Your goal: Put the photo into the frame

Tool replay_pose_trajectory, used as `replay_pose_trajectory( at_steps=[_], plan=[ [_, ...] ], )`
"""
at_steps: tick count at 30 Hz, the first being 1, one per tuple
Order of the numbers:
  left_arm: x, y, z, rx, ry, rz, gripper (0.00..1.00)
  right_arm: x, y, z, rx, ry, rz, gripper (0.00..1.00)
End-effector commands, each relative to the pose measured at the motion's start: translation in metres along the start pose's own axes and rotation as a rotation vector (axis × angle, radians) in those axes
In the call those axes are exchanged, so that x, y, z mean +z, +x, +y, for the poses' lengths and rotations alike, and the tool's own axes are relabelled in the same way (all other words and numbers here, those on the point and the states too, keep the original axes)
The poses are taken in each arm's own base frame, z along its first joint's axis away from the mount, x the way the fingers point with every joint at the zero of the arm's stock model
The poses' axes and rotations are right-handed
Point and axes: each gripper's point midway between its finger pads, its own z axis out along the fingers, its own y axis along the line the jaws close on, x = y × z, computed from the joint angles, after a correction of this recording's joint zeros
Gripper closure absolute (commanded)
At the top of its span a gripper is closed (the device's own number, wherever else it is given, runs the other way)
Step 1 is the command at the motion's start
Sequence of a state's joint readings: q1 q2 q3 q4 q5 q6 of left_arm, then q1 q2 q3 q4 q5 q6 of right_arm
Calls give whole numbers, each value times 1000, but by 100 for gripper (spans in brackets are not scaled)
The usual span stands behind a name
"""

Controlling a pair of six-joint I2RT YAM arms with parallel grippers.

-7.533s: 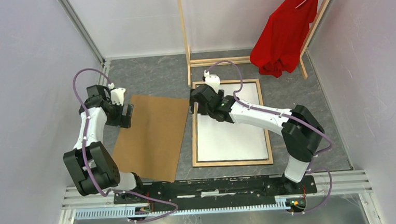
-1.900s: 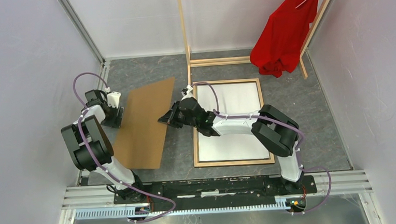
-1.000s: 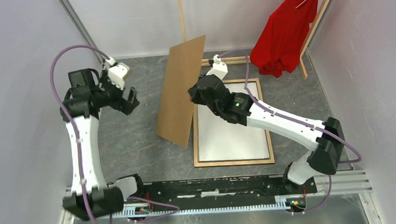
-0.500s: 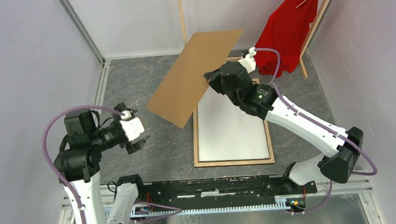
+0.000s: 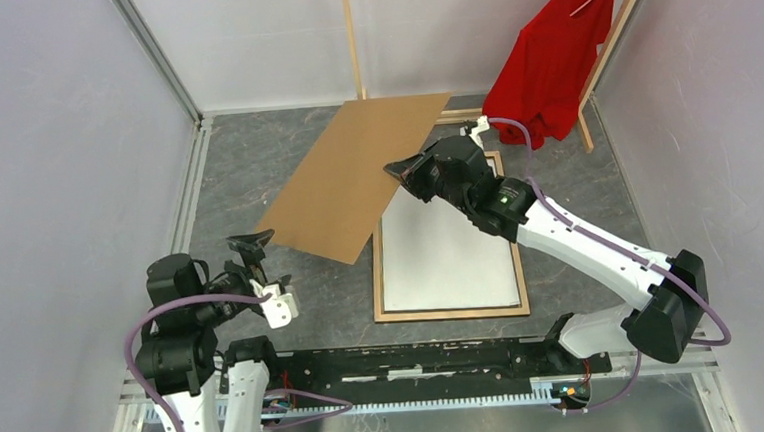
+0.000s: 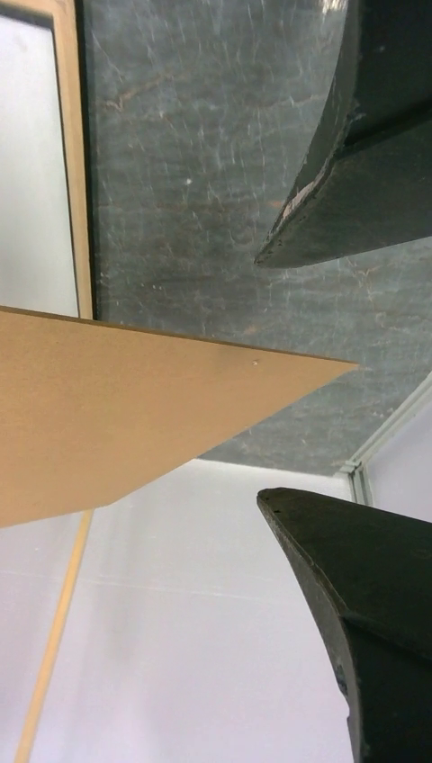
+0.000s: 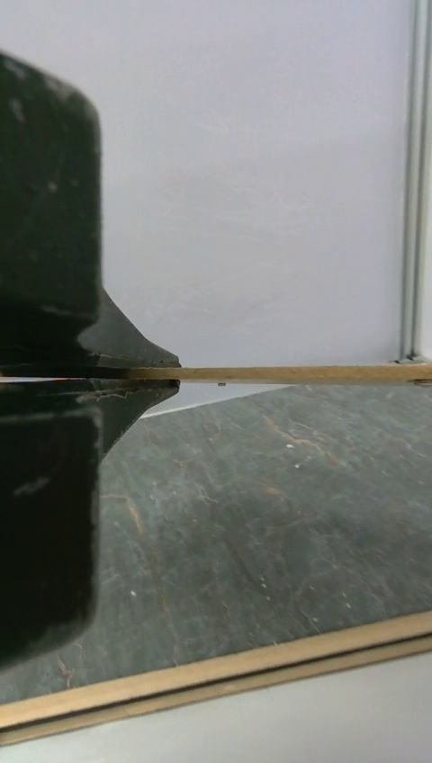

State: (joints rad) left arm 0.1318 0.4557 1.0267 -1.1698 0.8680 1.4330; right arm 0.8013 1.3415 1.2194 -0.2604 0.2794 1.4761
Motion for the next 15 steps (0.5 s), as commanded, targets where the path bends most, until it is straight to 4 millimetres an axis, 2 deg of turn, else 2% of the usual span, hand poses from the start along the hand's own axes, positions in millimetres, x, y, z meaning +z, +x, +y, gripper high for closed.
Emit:
replay_pose_trajectory(
  at_steps=[1, 9, 12, 15],
  plan=[
    [3, -7, 25, 213, -101, -50, 3, -17, 1, 68, 147, -250, 58, 100],
    [13, -1, 31, 282, -90, -82, 4, -10, 24, 77, 194, -302, 159, 100],
    [15, 0, 34, 315, -87, -95, 8, -8, 28, 78, 202, -309, 169, 100],
    [17, -4, 39, 373, -123, -118, 16, -5, 32, 77, 205, -306, 174, 100]
  ],
)
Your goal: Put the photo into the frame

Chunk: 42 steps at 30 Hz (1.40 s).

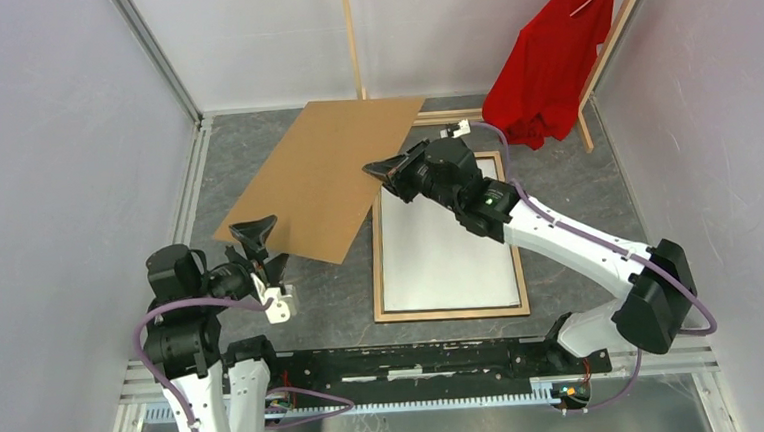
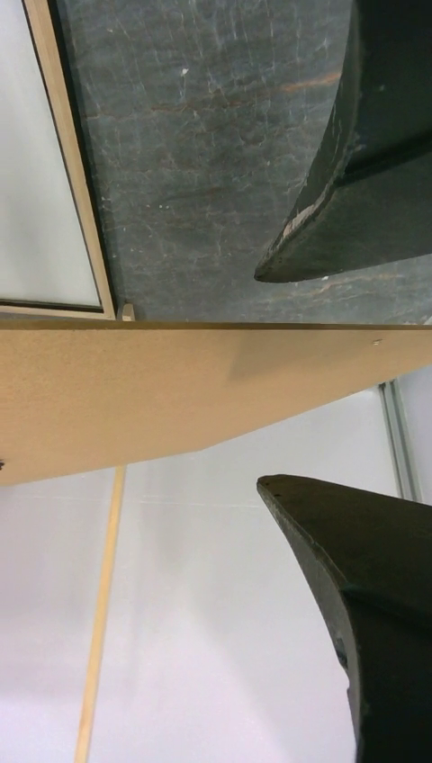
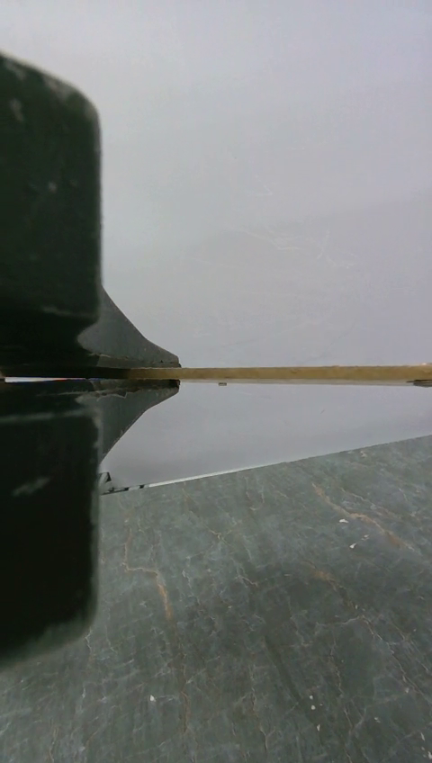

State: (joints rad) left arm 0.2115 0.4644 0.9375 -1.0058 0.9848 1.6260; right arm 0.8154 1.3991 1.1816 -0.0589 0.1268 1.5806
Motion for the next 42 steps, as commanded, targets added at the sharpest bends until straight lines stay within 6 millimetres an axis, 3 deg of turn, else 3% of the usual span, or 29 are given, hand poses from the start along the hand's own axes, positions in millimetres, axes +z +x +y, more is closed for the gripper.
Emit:
replay_pose_trajectory(
  at_steps=[1, 8, 14, 17, 22, 25, 28, 30, 35, 39, 42],
  plan=[
    [5, -8, 15, 168, -65, -70, 20, -8, 5, 54, 75, -188, 28, 100],
    [11, -3, 8, 291, -84, -78, 61, 3, 28, 51, 89, -192, 94, 100],
    [10, 1, 30, 302, -184, -57, 75, 3, 49, 36, 76, -178, 167, 98],
    [9, 3, 35, 313, -201, -45, 96, 3, 54, 29, 36, -167, 183, 91],
    [4, 2, 54, 275, -255, -34, 98, -5, 52, 7, -158, -147, 227, 48],
    [0, 1, 73, 188, -279, -35, 98, -15, 22, -28, -361, -19, 184, 24],
    [-1, 3, 89, 115, -274, -30, 98, -33, -5, -38, -543, -29, 146, 4],
    [-3, 1, 98, 98, -260, -25, 98, -46, -10, -36, -712, -99, 182, 2],
    [-4, -9, 101, 6, -161, -48, 98, -82, -22, -3, -1271, -270, 191, 2],
    [-4, -17, 85, -70, -35, -72, 98, -107, -35, 22, -1636, -405, 64, 2],
    [-7, -25, 70, -95, 51, -86, 98, -115, -22, 31, -1804, -555, 80, 4]
  ],
)
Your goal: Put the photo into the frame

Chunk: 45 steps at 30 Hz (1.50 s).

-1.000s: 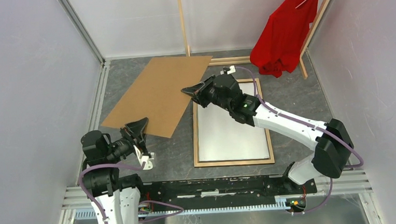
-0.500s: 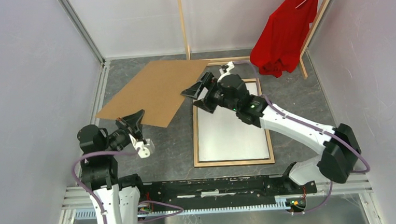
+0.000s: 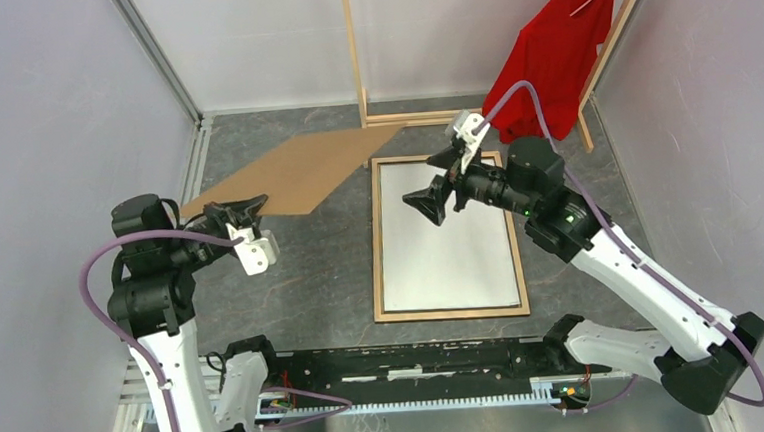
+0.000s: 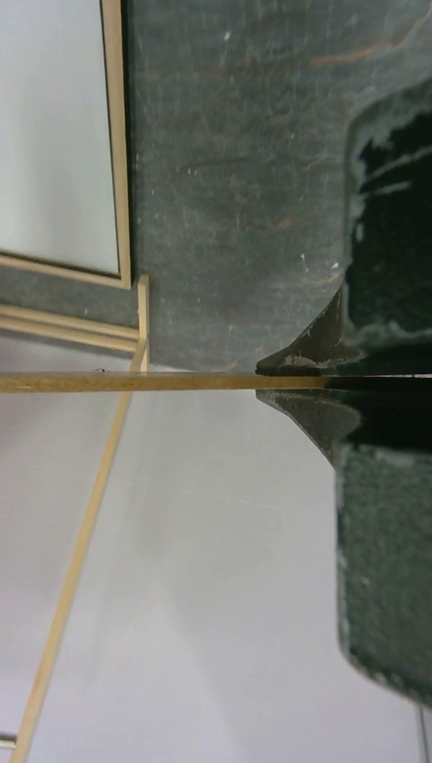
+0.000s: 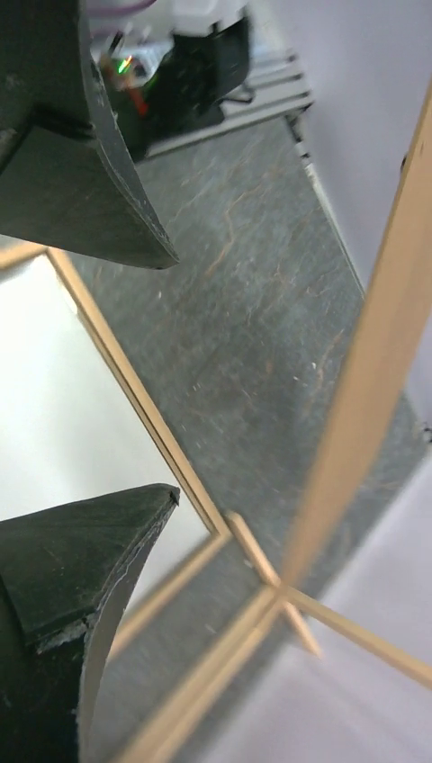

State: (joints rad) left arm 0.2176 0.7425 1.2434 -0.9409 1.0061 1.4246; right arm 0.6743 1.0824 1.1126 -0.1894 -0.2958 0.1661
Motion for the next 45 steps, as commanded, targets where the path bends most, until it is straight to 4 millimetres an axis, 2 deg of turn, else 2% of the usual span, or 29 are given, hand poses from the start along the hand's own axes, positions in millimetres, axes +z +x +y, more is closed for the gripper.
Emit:
replay_pose_trajectory(
  at_steps=[1, 4, 7, 12, 18, 26, 30, 34, 35, 36, 37, 39, 40, 42, 44, 45],
  plan=[
    [-9, -26, -26, 29, 138, -63, 98, -12, -35, 23, -505, -186, -121, 6],
    [-15, -29, -46, -2, 212, -57, 98, -13, -31, 45, -620, -333, -153, 11],
    [-17, -32, -51, -18, 212, -58, 98, -15, -22, 70, -659, -474, -164, 12],
    [-16, -38, -51, -44, 206, -89, 98, 3, 2, 86, -712, -516, -114, 14],
    [-15, -39, -51, -62, 207, -96, 98, 35, 25, 87, -747, -492, -40, 19],
    [-16, -41, -54, -50, 204, -101, 98, 68, 25, 78, -776, -414, -27, 36],
    [-15, -39, -54, -62, 209, -98, 98, 74, 27, 78, -777, -406, -41, 54],
    [-12, -35, -51, -91, 213, -96, 98, 75, 29, 76, -790, -397, -47, 87],
    [-11, -34, -48, -106, 209, -95, 86, 74, 27, 75, -787, -386, -50, 95],
    [-10, -33, -45, -126, 201, -94, 59, 75, 23, 73, -770, -364, -56, 100],
    [-8, -32, -37, -141, 177, -92, 42, 76, 17, 71, -750, -338, -70, 100],
    [-5, -31, -24, -213, 126, -95, 17, 77, 6, 70, -697, -303, -97, 100],
    [-4, -32, -13, -242, 81, -100, 8, 77, 1, 70, -671, -290, -108, 100],
    [-2, -31, 11, -299, -25, -106, 1, 77, -9, 69, -619, -262, -132, 100],
    [-3, -31, 36, -351, -154, -124, 0, 78, -19, 68, -572, -239, -152, 100],
    [-4, -25, 50, -386, -237, -114, 0, 79, -26, 67, -535, -220, -164, 100]
  ],
)
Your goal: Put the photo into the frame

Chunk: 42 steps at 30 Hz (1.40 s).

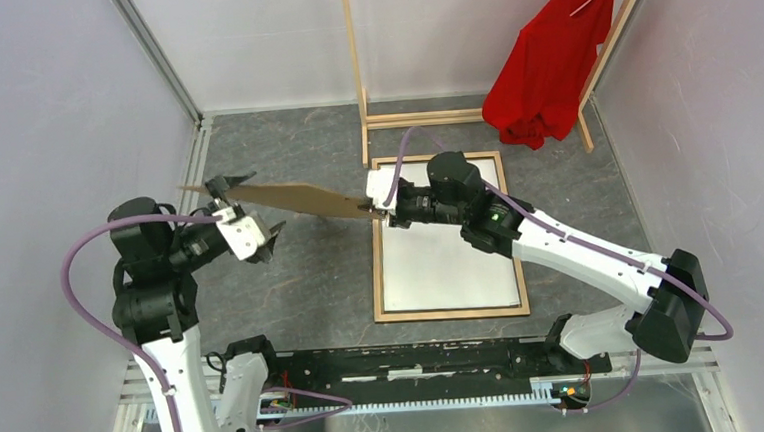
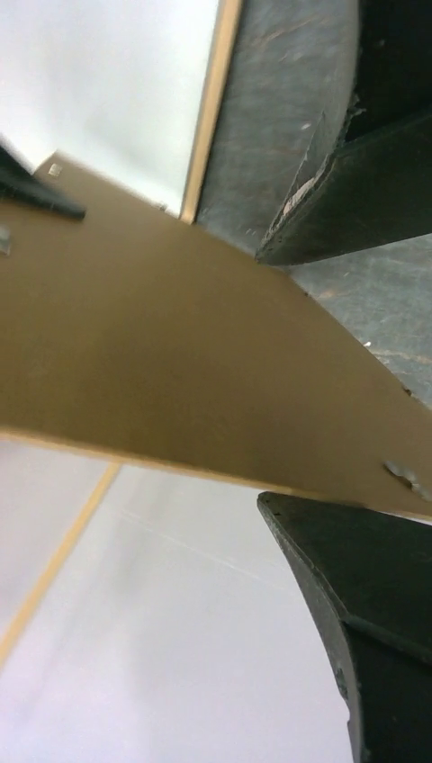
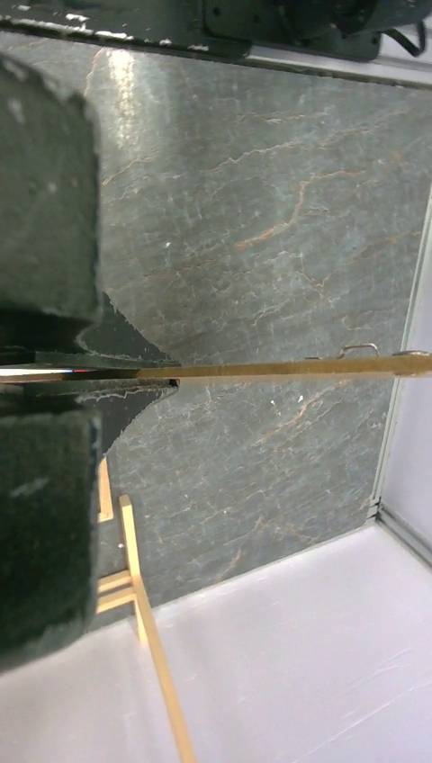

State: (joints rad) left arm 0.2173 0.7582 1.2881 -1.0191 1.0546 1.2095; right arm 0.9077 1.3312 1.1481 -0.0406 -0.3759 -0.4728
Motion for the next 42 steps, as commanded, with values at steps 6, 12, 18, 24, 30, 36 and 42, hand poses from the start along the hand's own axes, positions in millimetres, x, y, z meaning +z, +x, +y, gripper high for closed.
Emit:
replay_pose_trajectory(
  at_steps=[6, 12, 18, 24, 30, 36, 42],
  plan=[
    [-11, 8, 128, -392, -505, 20, 0, -17, -67, -80, 396, 256, -202, 100],
    [-6, 67, 143, -624, -580, 200, 0, -24, -49, -95, 768, 178, -169, 100],
    [1, 107, 126, -709, -569, 302, 0, -50, -15, -101, 1122, 129, -169, 100],
    [17, 146, 78, -757, -391, 419, 0, -95, 25, -99, 1406, 112, -210, 100],
    [42, 186, -6, -893, -76, 586, 0, -142, 64, -88, 1488, 194, -204, 100],
    [68, 181, -48, -894, 53, 580, 0, -171, 83, -65, 1578, 211, -307, 100],
    [76, 148, -45, -760, 71, 567, 0, -176, 104, -68, 1704, 344, -513, 100]
  ],
)
